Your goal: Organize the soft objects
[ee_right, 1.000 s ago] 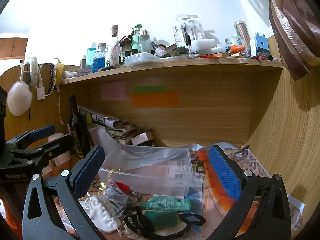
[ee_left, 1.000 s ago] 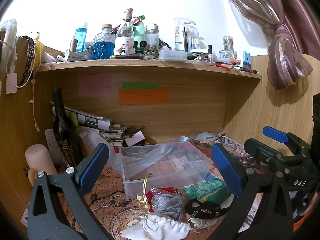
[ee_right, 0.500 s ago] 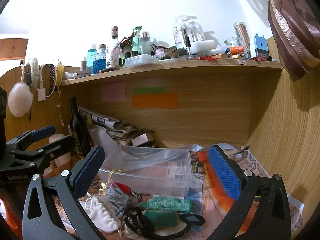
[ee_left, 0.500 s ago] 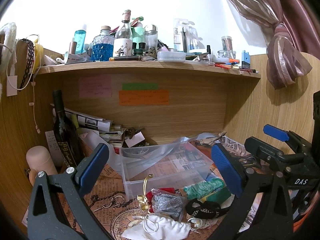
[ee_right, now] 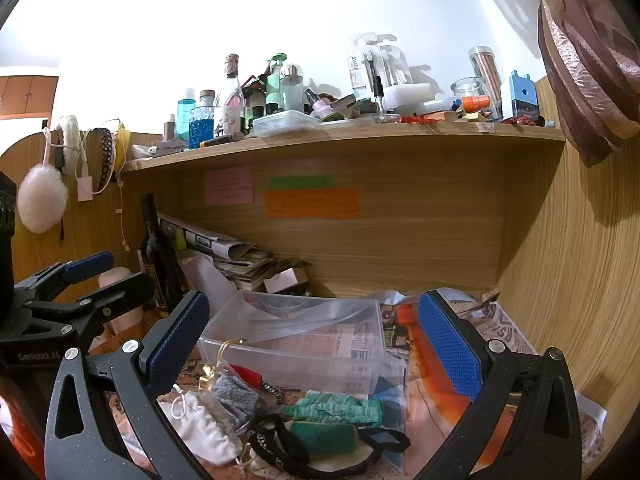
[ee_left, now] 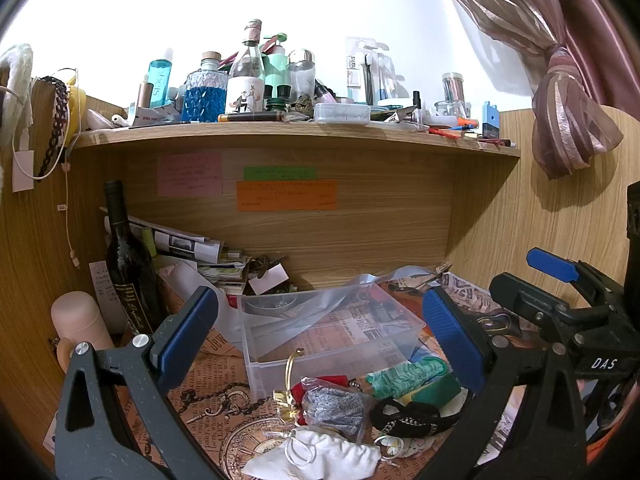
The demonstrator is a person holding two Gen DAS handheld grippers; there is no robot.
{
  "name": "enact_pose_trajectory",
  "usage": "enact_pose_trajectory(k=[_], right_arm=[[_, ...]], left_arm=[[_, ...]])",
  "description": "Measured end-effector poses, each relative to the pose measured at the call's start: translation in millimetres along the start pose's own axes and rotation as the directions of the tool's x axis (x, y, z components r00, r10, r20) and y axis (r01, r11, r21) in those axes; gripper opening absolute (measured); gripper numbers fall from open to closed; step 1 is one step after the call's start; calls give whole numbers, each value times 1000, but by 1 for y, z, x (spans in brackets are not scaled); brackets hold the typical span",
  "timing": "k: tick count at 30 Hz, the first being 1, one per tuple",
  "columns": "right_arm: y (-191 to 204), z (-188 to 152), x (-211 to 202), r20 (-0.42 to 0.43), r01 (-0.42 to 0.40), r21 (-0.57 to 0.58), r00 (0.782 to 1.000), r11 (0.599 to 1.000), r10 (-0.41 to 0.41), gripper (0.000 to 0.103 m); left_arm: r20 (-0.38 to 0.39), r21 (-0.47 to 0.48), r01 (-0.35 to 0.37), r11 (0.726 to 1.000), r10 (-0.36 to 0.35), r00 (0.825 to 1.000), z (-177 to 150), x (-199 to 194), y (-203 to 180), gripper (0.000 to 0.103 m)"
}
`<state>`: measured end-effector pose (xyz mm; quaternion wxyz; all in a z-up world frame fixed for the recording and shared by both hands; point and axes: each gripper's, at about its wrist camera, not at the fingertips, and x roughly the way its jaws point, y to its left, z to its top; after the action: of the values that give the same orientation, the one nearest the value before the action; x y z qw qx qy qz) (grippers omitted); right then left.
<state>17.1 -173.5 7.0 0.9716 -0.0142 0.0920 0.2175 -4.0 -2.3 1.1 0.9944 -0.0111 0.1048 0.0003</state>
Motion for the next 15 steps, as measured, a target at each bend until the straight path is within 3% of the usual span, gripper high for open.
enact_pose_trajectory(k=[15], right_arm=[[-2,0,-2,4,1,2,1000,1000,-1,103]], left_arm=[[4,-1,2,1000,-2,1000,1,0,-2,103]])
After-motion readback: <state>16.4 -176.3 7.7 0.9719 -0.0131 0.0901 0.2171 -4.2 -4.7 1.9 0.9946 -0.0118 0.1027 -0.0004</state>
